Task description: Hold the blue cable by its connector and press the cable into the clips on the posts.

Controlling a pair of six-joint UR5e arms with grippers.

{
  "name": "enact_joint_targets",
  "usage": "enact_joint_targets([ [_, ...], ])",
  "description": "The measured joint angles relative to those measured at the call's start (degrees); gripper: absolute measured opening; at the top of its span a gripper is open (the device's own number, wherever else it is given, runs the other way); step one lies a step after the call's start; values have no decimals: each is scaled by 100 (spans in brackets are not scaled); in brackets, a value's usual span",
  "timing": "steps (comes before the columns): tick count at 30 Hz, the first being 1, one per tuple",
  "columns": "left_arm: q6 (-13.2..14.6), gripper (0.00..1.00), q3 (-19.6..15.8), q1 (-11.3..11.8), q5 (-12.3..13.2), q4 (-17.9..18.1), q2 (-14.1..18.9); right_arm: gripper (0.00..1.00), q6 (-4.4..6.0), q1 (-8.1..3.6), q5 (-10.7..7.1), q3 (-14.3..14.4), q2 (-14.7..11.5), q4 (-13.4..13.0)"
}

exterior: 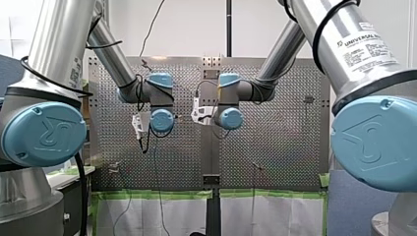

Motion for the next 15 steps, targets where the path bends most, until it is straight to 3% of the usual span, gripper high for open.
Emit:
enact_joint_targets([
  [6,-24,0,230,119,-110,-261,158,2,2,-49,-49,-296,-257,280],
  [15,-304,0,451,311,-150,-676,287,2,9,-149,-287,-707,-305,667],
])
